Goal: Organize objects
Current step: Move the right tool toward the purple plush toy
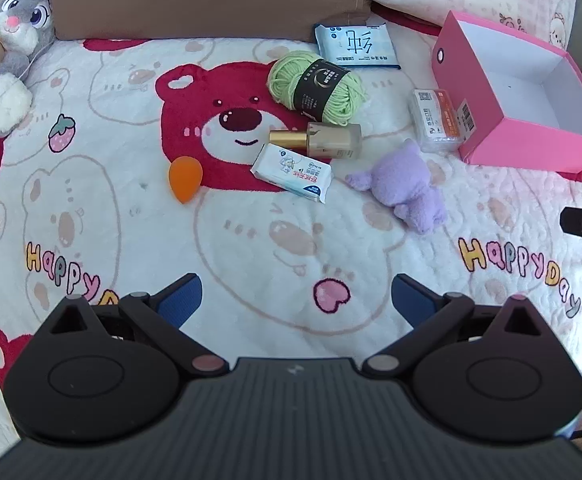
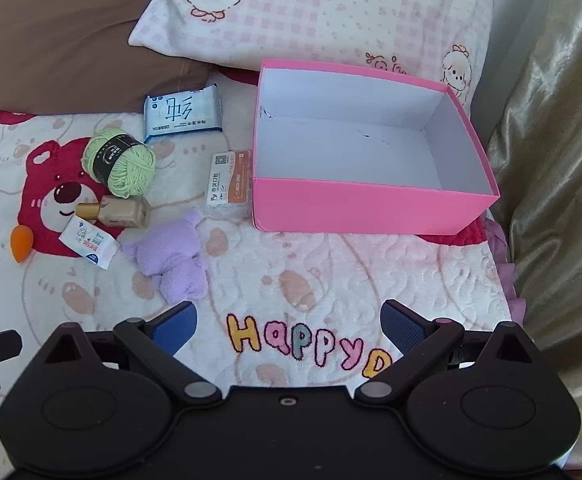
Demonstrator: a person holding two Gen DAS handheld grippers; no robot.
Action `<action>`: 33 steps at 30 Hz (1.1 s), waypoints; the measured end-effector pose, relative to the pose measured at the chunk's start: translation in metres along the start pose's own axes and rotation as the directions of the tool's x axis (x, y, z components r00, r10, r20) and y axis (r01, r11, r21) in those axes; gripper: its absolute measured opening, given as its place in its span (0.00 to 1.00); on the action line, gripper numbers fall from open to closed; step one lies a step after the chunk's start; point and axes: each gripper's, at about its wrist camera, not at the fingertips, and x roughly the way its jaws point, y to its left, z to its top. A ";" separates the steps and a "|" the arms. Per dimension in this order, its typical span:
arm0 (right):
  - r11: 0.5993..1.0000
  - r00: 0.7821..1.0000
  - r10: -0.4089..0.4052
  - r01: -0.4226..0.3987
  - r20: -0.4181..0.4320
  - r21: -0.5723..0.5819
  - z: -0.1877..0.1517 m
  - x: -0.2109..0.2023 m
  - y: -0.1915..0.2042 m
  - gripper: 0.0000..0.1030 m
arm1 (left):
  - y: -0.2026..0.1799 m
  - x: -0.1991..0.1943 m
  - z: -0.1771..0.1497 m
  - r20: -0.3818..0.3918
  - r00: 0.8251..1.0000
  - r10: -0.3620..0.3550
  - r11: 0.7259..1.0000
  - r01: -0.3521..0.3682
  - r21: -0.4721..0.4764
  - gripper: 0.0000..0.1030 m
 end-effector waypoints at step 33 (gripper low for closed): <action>0.999 1.000 -0.019 0.019 -0.005 -0.033 -0.008 -0.001 0.011 0.97 | 0.006 -0.030 -0.013 0.174 0.984 -0.039 0.999 0.039 0.008 1.00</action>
